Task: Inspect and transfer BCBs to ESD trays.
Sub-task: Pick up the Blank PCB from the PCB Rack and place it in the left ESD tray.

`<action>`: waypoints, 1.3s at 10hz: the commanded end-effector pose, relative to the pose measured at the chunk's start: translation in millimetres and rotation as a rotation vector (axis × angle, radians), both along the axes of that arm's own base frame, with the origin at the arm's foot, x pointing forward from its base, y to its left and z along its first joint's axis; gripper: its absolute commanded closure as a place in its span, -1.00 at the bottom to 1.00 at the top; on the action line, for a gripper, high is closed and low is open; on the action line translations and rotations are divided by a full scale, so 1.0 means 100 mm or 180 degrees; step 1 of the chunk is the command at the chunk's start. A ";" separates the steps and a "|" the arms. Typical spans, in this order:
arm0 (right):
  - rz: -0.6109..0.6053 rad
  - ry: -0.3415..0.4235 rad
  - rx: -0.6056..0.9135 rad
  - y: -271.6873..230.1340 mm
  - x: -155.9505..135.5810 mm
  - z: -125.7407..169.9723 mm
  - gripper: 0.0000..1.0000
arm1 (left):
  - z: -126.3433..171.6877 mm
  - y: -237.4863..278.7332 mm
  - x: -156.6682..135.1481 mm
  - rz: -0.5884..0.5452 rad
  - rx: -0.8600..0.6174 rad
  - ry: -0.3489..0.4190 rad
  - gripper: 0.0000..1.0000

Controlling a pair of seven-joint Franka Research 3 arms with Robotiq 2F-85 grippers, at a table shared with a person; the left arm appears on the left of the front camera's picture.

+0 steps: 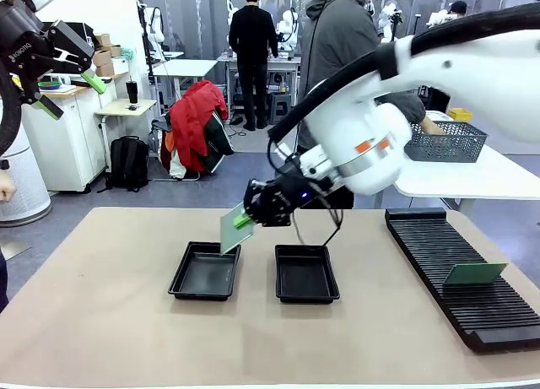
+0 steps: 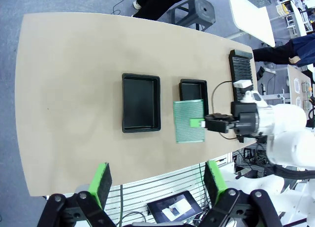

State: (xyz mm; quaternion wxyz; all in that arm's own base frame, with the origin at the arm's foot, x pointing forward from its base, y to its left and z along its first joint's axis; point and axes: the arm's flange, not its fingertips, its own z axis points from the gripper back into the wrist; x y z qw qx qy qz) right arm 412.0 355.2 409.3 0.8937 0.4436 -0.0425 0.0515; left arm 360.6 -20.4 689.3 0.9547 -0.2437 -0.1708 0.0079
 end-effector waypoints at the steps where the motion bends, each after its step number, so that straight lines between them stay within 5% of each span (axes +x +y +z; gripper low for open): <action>1: -0.0192 -0.0181 0.0180 0.23 0.05 -0.29 0.96 | -0.02 0.00 0.00 0.0004 -0.0005 0.0004 -1.00; 5: -0.0569 -0.0266 0.0269 0.50 0.07 -0.84 0.96 | -0.02 0.00 0.00 0.0004 -0.0005 0.0004 -1.00; 13: -0.0642 0.0043 0.0300 0.67 0.42 -1.46 0.96 | -0.02 0.00 0.00 0.0004 -0.0005 0.0004 -1.00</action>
